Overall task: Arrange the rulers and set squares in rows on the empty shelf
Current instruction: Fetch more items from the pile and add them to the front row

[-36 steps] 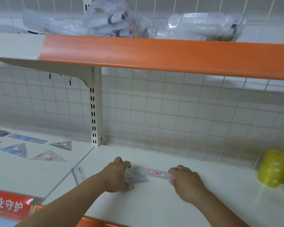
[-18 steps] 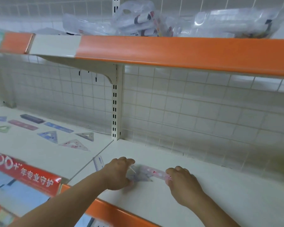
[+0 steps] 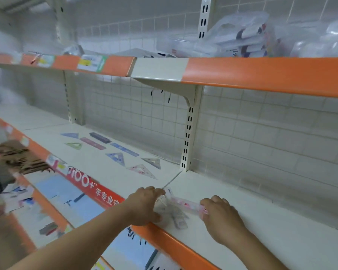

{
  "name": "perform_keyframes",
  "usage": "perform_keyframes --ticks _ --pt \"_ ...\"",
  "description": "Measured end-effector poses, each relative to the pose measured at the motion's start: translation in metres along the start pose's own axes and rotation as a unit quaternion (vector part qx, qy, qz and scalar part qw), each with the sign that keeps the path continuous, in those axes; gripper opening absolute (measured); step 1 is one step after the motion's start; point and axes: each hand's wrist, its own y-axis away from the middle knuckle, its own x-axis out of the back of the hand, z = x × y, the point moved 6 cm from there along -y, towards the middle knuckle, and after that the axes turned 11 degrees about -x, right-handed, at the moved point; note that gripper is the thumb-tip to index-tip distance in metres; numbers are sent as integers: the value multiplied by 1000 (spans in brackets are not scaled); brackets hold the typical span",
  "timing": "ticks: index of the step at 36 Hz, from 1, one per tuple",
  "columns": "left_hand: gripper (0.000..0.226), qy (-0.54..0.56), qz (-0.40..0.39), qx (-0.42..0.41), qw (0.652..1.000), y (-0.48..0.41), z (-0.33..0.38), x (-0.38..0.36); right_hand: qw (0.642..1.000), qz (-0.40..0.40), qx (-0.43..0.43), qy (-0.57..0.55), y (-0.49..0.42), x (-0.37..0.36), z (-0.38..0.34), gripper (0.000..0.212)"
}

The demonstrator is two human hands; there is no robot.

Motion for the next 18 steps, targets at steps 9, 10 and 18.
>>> perform_keyframes --ticks 9,10,18 --pt "73 12 31 21 999 57 -98 40 999 -7 31 -5 -16 -7 -120 29" --pt "74 5 33 21 999 64 -112 46 999 -9 36 -9 -17 -10 -136 29" --pt "74 0 55 37 998 120 -218 89 999 -22 32 -25 -28 -25 -249 34"
